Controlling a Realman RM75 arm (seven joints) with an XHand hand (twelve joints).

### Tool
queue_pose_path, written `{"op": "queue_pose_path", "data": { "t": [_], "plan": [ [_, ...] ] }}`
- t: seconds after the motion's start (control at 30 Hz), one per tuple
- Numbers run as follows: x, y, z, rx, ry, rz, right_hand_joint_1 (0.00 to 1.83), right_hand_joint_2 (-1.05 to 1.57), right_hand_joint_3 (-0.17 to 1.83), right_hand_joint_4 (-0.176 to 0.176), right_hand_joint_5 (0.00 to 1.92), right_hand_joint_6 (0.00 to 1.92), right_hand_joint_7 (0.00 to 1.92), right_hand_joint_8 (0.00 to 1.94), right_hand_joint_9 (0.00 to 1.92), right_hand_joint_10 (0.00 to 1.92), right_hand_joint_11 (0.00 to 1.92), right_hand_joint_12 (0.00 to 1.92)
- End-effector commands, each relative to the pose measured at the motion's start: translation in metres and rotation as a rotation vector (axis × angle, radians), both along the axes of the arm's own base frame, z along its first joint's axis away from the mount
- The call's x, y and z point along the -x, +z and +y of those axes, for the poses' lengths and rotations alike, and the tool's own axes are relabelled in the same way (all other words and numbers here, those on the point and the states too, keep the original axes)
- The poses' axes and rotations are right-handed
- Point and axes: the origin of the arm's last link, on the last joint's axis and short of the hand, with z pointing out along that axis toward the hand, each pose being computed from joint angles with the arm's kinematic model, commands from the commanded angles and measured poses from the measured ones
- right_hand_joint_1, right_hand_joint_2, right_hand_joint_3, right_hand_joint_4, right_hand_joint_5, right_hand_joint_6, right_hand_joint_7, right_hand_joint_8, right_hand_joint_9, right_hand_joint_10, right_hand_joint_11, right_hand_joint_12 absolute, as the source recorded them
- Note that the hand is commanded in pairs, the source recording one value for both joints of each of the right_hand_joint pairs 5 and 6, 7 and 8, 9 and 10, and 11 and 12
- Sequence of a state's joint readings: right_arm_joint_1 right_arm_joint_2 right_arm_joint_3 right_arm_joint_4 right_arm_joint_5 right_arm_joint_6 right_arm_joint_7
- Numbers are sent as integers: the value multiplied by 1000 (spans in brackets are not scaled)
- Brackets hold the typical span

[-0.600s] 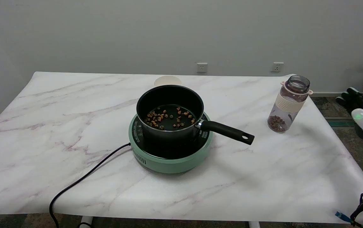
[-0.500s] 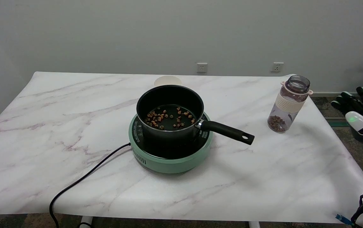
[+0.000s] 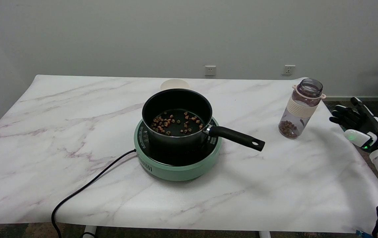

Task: Pick up the bottle.

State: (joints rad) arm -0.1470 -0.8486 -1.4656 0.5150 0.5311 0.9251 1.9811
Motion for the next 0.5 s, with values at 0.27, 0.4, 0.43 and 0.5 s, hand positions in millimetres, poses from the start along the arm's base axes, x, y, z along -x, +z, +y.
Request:
{"op": "queue_pose_path", "data": {
  "t": [0.27, 0.4, 0.43, 0.5],
  "plan": [
    [-34, -5, -40, -122, -103, 249, 1171, -830, 1113, 0, 150, 150, 526, 526, 559, 559, 648, 648],
    [-38, -8, -45, -132, -88, 251, 1168, -854, 1108, 0, 153, 153, 513, 513, 551, 551, 637, 637],
    [-38, -8, -46, -134, -89, 249, 1167, -856, 1104, 0, 153, 153, 510, 510, 546, 546, 634, 634],
    [-37, -9, -48, -136, -96, 244, 1167, -869, 1107, 0, 146, 146, 500, 500, 535, 535, 622, 622]
  ]
}}
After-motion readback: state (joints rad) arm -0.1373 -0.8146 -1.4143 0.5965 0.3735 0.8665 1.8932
